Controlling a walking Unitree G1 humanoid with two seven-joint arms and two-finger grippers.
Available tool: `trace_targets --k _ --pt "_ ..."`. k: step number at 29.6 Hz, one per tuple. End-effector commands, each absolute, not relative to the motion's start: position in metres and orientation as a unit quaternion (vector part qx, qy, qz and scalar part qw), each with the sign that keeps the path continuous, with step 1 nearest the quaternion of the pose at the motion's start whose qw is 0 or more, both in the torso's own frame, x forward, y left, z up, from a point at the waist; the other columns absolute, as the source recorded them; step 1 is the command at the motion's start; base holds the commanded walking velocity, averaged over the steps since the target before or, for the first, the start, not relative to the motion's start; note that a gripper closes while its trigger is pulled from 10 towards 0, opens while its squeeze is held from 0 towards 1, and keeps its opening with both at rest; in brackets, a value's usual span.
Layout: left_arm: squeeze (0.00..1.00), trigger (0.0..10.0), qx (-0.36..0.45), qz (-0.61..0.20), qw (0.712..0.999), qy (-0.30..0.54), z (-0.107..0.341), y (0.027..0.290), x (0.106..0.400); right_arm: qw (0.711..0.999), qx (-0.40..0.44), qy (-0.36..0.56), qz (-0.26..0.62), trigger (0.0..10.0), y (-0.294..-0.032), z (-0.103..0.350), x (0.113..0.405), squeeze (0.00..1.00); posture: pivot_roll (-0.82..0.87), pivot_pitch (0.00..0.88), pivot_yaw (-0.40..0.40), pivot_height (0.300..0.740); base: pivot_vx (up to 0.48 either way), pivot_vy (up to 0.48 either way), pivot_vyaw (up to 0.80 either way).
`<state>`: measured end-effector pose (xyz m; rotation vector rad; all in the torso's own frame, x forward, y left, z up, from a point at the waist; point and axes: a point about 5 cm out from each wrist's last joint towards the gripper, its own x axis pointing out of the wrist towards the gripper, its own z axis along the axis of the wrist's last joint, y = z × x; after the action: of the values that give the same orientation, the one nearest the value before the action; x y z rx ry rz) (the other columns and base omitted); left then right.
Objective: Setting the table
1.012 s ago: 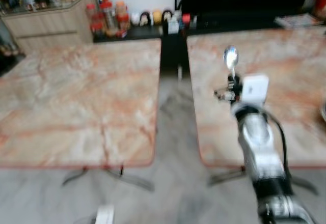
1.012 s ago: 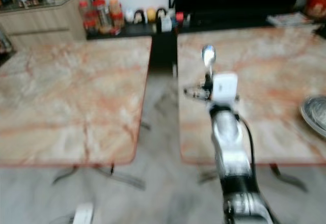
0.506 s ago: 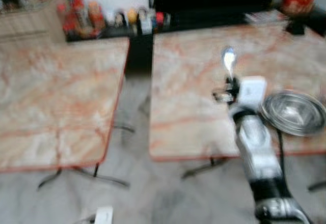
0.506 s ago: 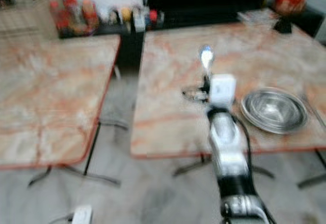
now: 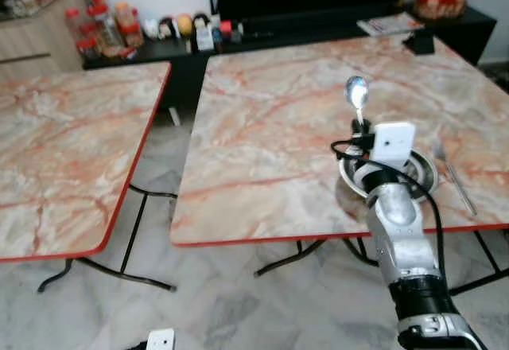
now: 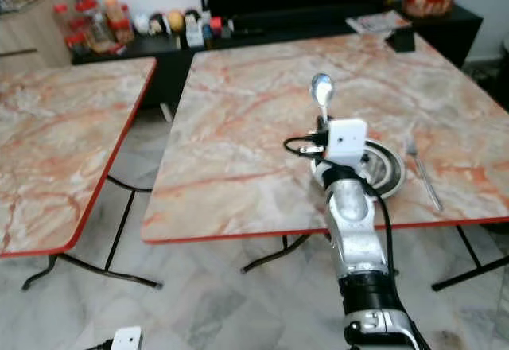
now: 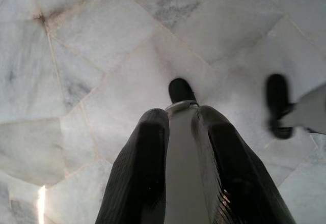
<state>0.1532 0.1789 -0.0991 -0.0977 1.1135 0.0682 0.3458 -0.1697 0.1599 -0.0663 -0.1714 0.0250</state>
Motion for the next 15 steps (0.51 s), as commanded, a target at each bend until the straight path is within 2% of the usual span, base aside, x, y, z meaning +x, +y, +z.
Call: trace_targets --k 1,15 --pt "0.0 10.0 -0.046 0.031 0.844 0.534 -0.1003 0.1783 0.1505 0.995 -0.034 -0.092 0.011 10.0 -0.1707 0.1646 0.3467 0.0 -0.36 0.0 0.122 0.74 0.0 -0.375 0.0" --pt "0.0 10.0 -0.046 0.031 0.844 0.534 -0.1003 0.1783 0.1505 0.995 -0.034 -0.092 0.011 10.0 -0.1707 0.1646 0.3467 0.0 -0.36 0.0 0.122 0.74 0.0 -0.375 0.0"
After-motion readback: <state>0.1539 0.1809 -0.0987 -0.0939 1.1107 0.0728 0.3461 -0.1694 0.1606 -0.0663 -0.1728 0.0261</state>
